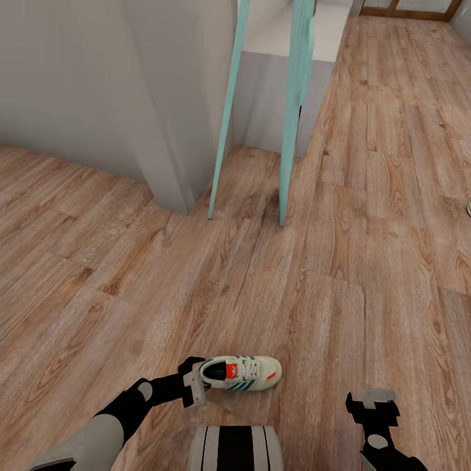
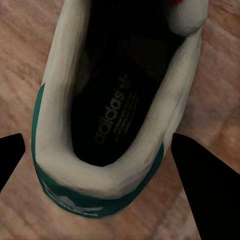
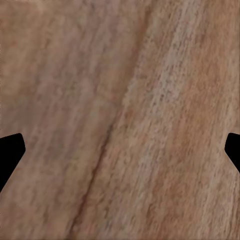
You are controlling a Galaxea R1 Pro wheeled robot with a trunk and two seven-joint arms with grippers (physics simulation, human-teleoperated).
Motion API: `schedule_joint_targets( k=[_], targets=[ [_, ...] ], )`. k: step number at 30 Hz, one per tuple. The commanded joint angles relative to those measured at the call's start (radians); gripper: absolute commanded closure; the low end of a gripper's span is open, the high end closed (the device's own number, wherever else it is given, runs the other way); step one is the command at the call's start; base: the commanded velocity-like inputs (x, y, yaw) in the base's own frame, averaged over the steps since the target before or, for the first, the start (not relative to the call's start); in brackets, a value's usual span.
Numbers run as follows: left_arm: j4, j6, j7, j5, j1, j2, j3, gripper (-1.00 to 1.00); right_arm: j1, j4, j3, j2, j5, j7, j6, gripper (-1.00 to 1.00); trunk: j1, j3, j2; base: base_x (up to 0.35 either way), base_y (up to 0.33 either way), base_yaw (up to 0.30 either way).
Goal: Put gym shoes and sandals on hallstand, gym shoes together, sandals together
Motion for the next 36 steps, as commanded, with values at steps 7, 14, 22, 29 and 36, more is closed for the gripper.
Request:
schedule_joint_targets(
  k=[7,14,22,29,36],
  targets=[
    [0.000,0.002,0.002,-0.002,0.000,0.000,0.003,1.00,0.000,0.000,0.000,0.000,0.000,0.000,0.000,-1.00,0.000,0.000,0.000,0.000,0.000,0.000],
    [-0.001,0.002,0.002,-0.002,0.000,0.000,0.003,1.00,0.000,0.000,0.000,0.000,0.000,0.000,0.000,-1.00,0.000,0.000,0.000,0.000,0.000,0.000],
    [-0.008,-0.005,0.002,0.003,0.000,0.000,0.005,1.00,0.000,0.000,0.000,0.000,0.000,0.000,0.000,-1.00,0.000,0.000,0.000,0.000,0.000,0.000],
    [-0.059,-0.008,0.002,0.008,0.000,-0.001,0.009,1.00,0.000,0.001,0.000,0.000,0.000,0.000,0.000,-1.00,0.000,0.000,0.000,0.000,0.000,0.000],
    [-0.087,-0.010,0.002,0.010,0.000,-0.010,0.013,1.00,0.000,0.001,0.000,0.000,0.000,0.000,0.000,-1.00,0.000,0.000,0.000,0.000,0.000,0.000]
  ],
)
